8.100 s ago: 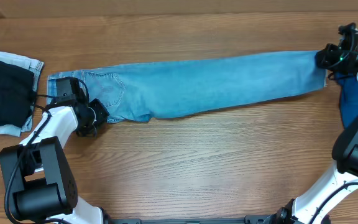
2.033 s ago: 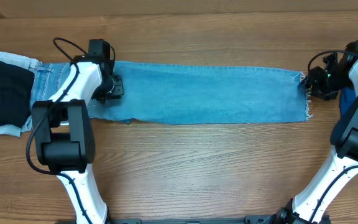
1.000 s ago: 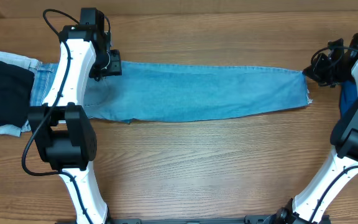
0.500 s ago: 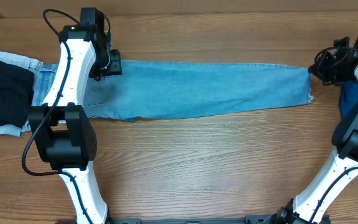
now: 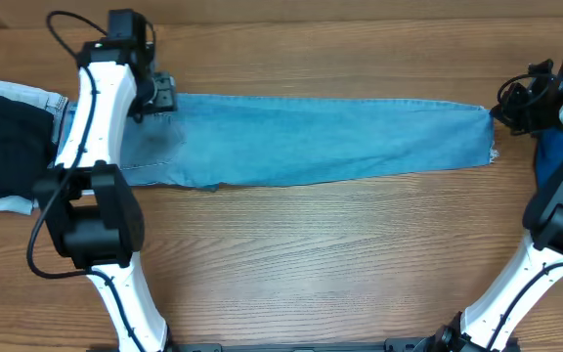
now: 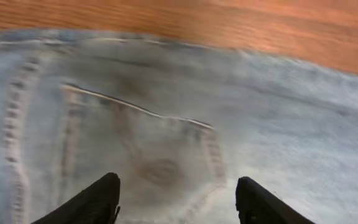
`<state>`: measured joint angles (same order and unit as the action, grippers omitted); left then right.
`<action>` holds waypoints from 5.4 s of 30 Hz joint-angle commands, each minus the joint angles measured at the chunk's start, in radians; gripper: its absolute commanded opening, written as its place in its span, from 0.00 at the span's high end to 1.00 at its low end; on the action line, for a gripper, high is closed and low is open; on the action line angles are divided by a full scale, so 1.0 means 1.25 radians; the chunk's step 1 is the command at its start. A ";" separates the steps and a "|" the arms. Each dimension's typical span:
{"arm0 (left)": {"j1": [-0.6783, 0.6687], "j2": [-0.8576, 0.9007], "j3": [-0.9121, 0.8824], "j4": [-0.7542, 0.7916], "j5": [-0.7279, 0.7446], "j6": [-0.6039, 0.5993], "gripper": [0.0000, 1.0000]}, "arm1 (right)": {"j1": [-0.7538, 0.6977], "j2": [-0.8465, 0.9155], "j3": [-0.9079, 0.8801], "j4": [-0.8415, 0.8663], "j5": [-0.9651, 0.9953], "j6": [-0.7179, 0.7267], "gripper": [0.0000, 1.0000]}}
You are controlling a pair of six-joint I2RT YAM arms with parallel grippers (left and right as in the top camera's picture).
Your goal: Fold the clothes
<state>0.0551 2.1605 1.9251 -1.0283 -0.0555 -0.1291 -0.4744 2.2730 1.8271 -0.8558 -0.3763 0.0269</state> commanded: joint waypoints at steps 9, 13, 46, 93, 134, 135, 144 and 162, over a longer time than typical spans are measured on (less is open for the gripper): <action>0.006 0.051 0.012 0.029 -0.001 0.048 0.14 | -0.024 -0.044 0.020 0.010 0.007 0.003 0.96; 0.054 0.062 0.011 0.053 0.079 -0.013 0.30 | -0.024 -0.044 0.020 0.010 0.006 0.003 0.96; 0.107 0.217 0.012 0.156 0.144 -0.154 0.94 | -0.042 -0.087 0.027 -0.074 -0.113 0.032 0.46; 0.066 -0.048 0.075 0.005 0.234 -0.041 0.81 | 0.036 -0.258 -0.109 -0.102 0.028 0.142 0.73; -0.072 0.165 0.031 -0.289 -0.066 0.096 0.92 | 0.253 -0.001 -0.179 -0.209 0.190 0.125 0.76; -0.050 0.165 0.031 -0.290 -0.066 0.087 0.92 | 0.253 -0.001 -0.179 -0.209 0.170 0.114 0.75; 0.062 0.114 0.050 -0.332 -0.023 0.086 0.94 | 0.308 -0.066 -0.168 -0.206 0.084 0.076 0.53; 0.093 -0.290 0.055 -0.366 0.210 0.074 0.74 | 0.421 -0.290 -0.168 -0.160 0.028 0.101 0.40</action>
<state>0.2058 1.8153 1.9800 -1.4776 0.0998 -0.0772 0.0410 1.9202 1.6142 -1.0916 -0.4232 0.0914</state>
